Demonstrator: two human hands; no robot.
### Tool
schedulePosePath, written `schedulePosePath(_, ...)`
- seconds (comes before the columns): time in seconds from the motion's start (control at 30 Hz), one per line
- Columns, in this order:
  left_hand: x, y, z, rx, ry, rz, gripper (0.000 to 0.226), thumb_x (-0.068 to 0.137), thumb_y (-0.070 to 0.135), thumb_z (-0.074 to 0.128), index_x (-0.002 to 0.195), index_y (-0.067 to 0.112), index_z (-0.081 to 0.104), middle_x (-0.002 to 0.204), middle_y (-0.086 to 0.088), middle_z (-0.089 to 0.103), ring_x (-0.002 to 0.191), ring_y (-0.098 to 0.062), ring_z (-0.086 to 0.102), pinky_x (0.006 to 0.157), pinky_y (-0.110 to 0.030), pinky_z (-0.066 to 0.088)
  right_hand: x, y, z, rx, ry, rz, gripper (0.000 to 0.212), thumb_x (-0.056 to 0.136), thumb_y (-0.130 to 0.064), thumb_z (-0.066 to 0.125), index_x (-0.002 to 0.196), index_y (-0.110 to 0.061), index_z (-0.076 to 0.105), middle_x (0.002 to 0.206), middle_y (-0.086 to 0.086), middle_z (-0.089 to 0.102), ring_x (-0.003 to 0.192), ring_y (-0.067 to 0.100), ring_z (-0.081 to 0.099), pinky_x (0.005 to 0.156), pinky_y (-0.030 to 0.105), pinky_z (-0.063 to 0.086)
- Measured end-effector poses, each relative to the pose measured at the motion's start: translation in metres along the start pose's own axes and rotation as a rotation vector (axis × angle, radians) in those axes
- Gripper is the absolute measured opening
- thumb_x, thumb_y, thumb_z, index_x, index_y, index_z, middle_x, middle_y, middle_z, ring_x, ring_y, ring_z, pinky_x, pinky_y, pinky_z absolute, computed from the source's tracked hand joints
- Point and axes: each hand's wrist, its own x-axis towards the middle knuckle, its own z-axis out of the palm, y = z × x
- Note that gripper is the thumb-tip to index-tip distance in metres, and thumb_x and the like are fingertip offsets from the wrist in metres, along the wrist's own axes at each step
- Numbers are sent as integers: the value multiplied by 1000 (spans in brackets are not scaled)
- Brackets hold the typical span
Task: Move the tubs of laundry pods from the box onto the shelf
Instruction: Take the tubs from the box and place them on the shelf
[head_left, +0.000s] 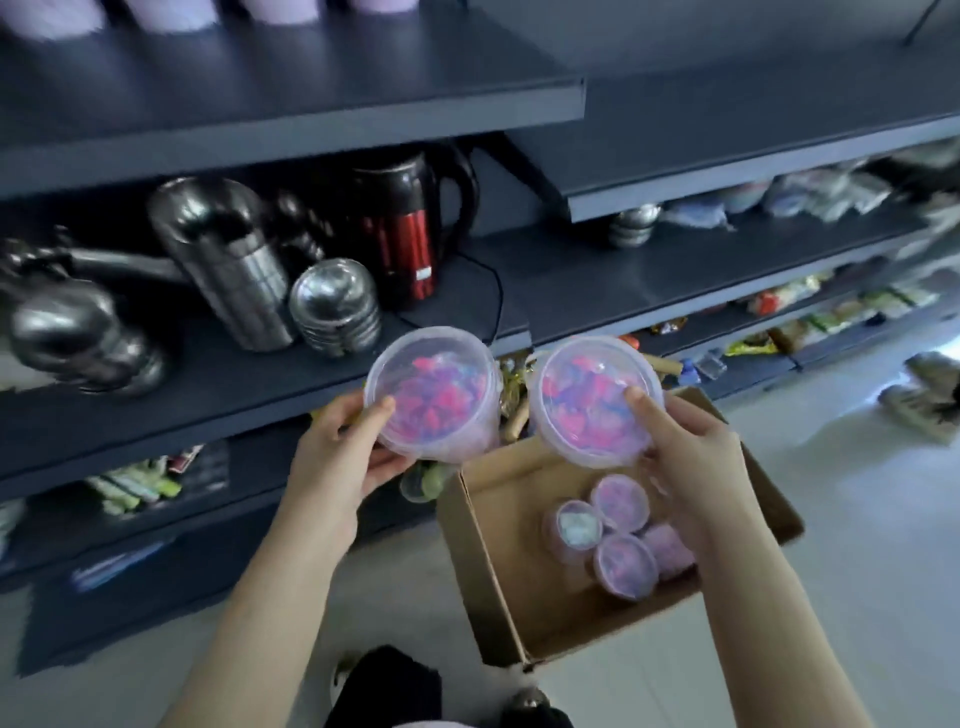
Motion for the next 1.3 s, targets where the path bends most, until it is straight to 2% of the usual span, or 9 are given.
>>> schedulePosePath(0.17,0,93,-58,-1,59,159,13,91,27,64,101,20,68,92,-5,75,80,-21,74,62,-28,58,-13,-84,76,28,-214,-111,20,82,-39,75,91,-23,79,87,4,77,76,17,74,59,21,55)
schedulePosePath(0.27,4,140,-95,3,57,240,8,91,26,64,94,23,70,88,-4,75,78,-19,74,62,-28,58,-19,-122,127,25,-283,-181,19,84,-36,74,91,-19,78,88,6,77,75,18,74,60,22,56)
schedulePosePath(0.37,10,182,-127,-12,65,318,17,92,24,63,78,28,73,79,-1,75,70,-16,73,59,-28,58,-26,-152,176,55,-337,-239,17,85,-32,73,89,-17,78,88,5,77,77,17,74,60,22,57)
schedulePosePath(0.57,34,248,-172,15,56,451,6,92,22,63,95,21,68,70,-1,74,61,-13,71,57,-25,57,-24,-190,256,115,-388,-279,26,81,-34,75,89,-10,75,83,5,77,71,13,73,59,21,55)
schedulePosePath(0.73,76,293,-177,58,81,470,13,91,30,64,97,19,66,73,-1,75,68,-17,73,58,-26,58,4,-229,300,147,-365,-278,28,80,-31,78,85,-4,72,67,2,73,56,8,67,52,18,52)
schedulePosePath(1.03,156,310,-158,114,282,409,25,88,46,63,89,21,67,73,-4,69,52,-11,68,49,-24,54,90,-256,341,57,-377,-243,37,78,-37,78,86,-1,72,75,6,72,60,9,67,57,20,55)
schedulePosePath(1.13,162,305,-162,219,277,472,55,79,66,58,113,22,63,91,1,68,70,-9,69,57,-24,55,109,-258,341,71,-471,-343,33,85,-43,70,93,-11,75,83,1,76,76,11,72,65,21,56)
schedulePosePath(1.2,157,294,-169,374,212,570,79,67,78,60,134,38,45,107,17,63,85,2,67,67,-19,54,118,-252,336,-36,-586,-455,35,81,-51,69,104,-25,73,94,-8,76,91,8,72,71,20,56)
schedulePosePath(1.3,155,281,-168,451,136,709,89,63,77,67,139,52,30,120,34,51,100,16,57,66,-2,46,129,-241,336,-157,-703,-542,60,69,-55,73,125,-36,59,116,-16,69,105,3,66,78,23,57)
